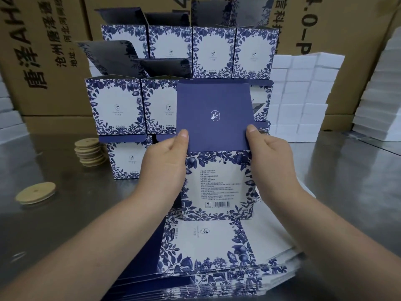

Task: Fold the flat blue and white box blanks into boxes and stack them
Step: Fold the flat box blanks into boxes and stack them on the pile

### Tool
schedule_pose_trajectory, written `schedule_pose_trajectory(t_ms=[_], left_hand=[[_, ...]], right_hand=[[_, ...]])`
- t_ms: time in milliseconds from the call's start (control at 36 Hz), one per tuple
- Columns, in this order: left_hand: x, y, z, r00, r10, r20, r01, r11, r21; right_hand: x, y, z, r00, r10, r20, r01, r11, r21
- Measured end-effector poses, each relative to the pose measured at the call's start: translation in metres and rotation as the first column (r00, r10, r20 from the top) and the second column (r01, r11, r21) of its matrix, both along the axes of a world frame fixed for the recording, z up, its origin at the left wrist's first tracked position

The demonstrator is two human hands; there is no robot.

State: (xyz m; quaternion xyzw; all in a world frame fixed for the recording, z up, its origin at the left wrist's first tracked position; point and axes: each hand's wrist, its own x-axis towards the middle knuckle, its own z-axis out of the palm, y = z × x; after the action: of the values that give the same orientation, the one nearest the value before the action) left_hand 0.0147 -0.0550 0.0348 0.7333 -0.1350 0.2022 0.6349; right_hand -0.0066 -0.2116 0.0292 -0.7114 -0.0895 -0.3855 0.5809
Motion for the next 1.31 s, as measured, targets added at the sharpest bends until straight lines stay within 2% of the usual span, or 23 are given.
schedule_pose_trajectory(t_ms=[111, 306, 472, 750, 833, 1167, 1250, 1306], left_hand=[[-0.001, -0.001, 0.001, 0.999, -0.002, 0.033, 0.001, 1.000, 0.030], [0.001, -0.002, 0.001, 0.996, -0.077, -0.034, 0.075, 0.995, -0.065], [0.000, -0.002, 0.005, 0.986, -0.165, -0.027, 0.161, 0.979, -0.124], [0.003, -0.001, 0.004, 0.977, -0.206, 0.049, 0.211, 0.965, -0.156], [0.007, 0.000, 0.005, 0.987, -0.160, -0.006, 0.155, 0.966, -0.205], [0.010, 0.000, 0.003, 0.996, -0.085, 0.036, 0.089, 0.990, -0.107], [0.009, 0.001, 0.004, 0.997, -0.068, 0.029, 0.070, 0.996, -0.061], [0.008, 0.002, 0.006, 0.997, -0.048, 0.061, 0.046, 0.998, 0.035]], right_hand=[[-0.002, 0.001, 0.000, 0.997, -0.053, -0.058, 0.056, 0.996, 0.064], [-0.003, 0.004, 0.004, 0.992, -0.041, -0.119, 0.058, 0.989, 0.139], [-0.005, 0.006, 0.005, 0.990, -0.046, -0.131, 0.064, 0.988, 0.138], [-0.007, 0.009, 0.007, 0.990, -0.023, -0.139, 0.043, 0.989, 0.141], [-0.008, 0.009, 0.006, 0.991, -0.029, -0.133, 0.049, 0.987, 0.150], [-0.001, 0.005, 0.003, 0.987, -0.068, -0.144, 0.096, 0.976, 0.193], [-0.002, 0.005, 0.004, 0.986, -0.100, -0.131, 0.118, 0.984, 0.133], [-0.003, 0.005, 0.006, 0.986, -0.113, -0.120, 0.121, 0.991, 0.061]])
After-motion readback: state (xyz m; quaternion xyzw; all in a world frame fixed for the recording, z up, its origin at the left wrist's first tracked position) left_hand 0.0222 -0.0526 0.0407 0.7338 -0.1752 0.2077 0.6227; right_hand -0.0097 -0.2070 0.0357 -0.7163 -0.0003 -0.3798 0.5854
